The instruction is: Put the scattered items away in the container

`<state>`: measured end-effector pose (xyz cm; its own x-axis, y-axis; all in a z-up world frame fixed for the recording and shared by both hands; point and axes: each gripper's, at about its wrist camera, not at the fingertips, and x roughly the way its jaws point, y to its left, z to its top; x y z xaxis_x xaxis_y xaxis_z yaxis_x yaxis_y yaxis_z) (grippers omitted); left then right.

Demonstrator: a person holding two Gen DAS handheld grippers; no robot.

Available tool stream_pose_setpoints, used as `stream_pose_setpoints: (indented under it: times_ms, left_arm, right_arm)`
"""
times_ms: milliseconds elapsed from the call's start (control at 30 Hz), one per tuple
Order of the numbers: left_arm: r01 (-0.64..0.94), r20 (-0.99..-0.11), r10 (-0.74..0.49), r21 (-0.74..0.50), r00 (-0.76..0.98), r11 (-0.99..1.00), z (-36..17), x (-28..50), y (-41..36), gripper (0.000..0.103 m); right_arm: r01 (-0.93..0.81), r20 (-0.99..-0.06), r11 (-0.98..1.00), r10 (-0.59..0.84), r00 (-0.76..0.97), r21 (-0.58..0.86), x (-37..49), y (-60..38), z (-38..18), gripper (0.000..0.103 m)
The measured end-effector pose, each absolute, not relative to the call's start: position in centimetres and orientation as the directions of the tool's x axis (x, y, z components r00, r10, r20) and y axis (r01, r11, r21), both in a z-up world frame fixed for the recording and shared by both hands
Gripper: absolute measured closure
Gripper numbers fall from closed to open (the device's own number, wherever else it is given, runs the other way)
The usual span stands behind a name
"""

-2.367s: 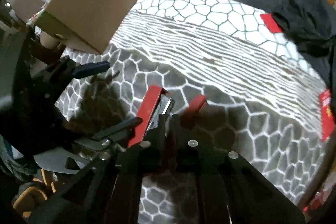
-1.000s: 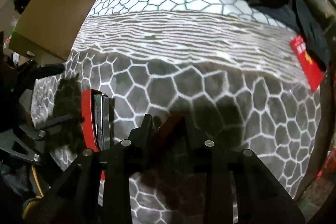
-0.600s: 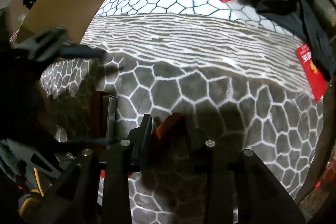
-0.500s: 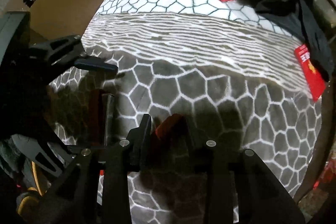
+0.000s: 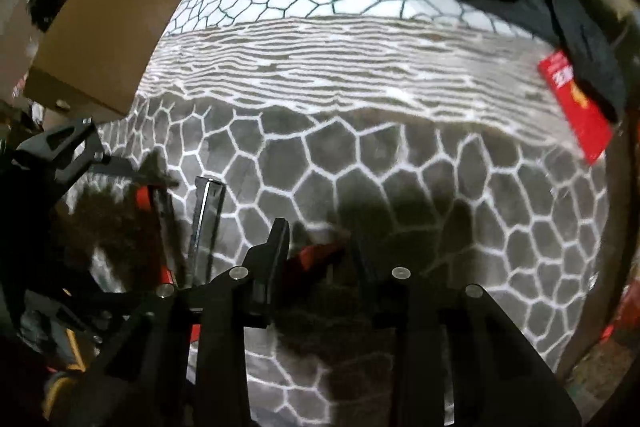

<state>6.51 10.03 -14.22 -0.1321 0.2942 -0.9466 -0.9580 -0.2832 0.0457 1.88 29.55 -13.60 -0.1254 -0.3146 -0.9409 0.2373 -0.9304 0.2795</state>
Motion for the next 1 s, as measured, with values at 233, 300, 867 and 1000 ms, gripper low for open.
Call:
stream_pose_setpoints:
  times_ms: [233,300,867,1000]
  left_arm:
    - [-0.931,-0.970,0.203,0.055,-0.136,-0.360,-16.3,6.9,10.7,0.000]
    - [-0.927,-0.966,0.213,0.059,-0.147,-0.371,-16.0,7.0,10.4,0.000]
    - [-0.858,-0.872,0.415,0.011,-0.260,-0.514,-7.5,2.4,5.4,0.000]
    - [-0.880,-0.884,0.396,0.036,-0.249,-0.473,-7.7,3.2,5.2,0.000]
  right_arm:
    - [0.229,-0.936,-0.923,-0.338,-0.095,0.310,2.6,29.7,-14.0,0.063]
    - [0.231,-0.937,-0.924,-0.334,-0.098,0.305,2.7,29.5,-13.9,0.063]
    - [0.611,-0.948,-0.760,-0.314,-0.050,0.220,1.0,22.3,-8.4,0.089]
    - [0.828,-0.978,-0.561,-0.173,-0.113,0.003,-2.0,16.2,-7.1,0.092]
